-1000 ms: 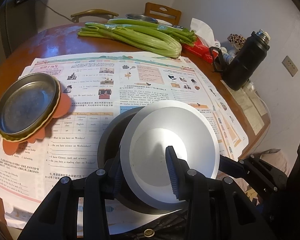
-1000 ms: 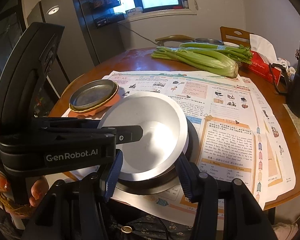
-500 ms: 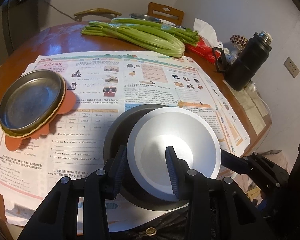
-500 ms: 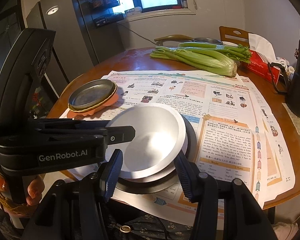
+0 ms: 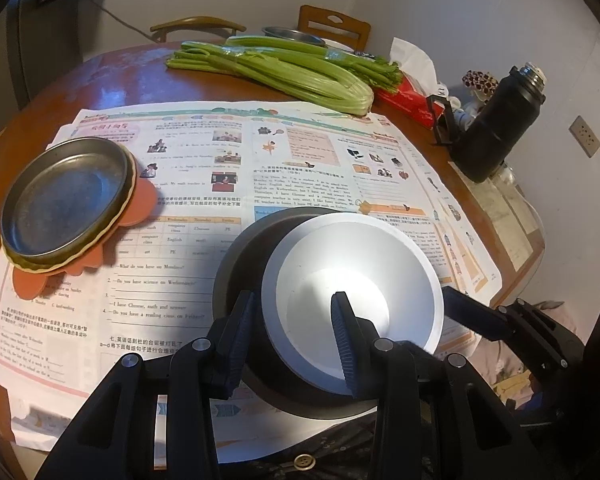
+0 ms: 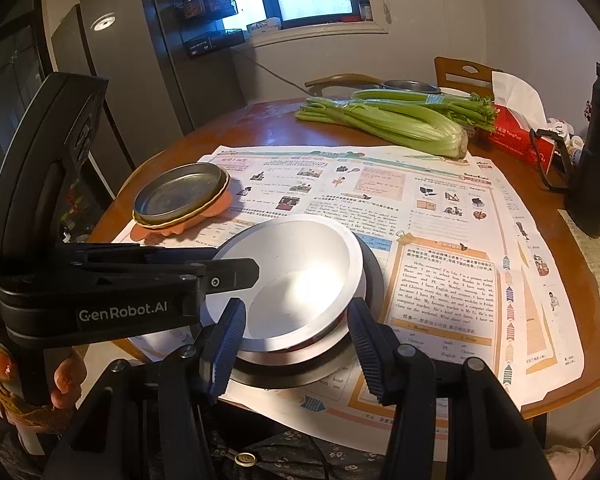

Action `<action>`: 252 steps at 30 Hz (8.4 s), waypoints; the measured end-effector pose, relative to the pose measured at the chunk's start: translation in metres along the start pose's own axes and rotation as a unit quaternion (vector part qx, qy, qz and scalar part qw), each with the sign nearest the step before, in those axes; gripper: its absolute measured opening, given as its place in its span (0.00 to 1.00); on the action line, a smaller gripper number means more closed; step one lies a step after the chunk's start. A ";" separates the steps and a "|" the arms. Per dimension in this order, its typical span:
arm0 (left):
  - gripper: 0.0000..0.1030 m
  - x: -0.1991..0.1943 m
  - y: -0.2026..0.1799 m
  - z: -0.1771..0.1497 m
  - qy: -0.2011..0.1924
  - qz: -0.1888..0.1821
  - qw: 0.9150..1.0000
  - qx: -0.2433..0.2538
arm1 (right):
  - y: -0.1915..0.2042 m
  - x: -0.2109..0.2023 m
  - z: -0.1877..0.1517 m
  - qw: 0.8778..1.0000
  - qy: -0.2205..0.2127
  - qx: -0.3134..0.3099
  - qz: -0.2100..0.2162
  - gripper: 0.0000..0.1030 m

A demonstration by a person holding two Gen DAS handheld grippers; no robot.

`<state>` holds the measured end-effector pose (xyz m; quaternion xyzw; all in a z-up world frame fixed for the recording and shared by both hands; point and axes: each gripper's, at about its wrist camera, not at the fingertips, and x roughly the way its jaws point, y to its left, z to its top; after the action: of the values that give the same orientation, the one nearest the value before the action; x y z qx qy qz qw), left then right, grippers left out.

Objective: Organize plates and bowls

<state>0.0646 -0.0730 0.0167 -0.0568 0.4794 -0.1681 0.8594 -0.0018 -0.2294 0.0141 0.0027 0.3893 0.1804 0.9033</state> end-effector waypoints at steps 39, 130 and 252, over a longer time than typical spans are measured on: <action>0.55 -0.001 0.009 -0.001 -0.011 0.027 1.000 -0.007 | -0.018 -0.004 0.003 0.999 -0.012 0.027 -0.020 0.52; 0.58 -0.062 0.115 0.055 -0.082 0.030 0.995 -0.053 | 0.078 0.059 0.097 0.997 0.017 -0.043 0.068 0.59; 0.69 -0.066 0.109 -0.083 -0.098 0.155 0.979 -0.085 | 0.106 0.028 -0.006 0.998 -0.005 -0.065 0.007 0.59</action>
<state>-0.0118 0.0571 -0.0031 -0.0711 0.4081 0.0145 0.9101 -0.0225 -0.1218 0.0058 -0.0523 0.3723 0.2112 0.9023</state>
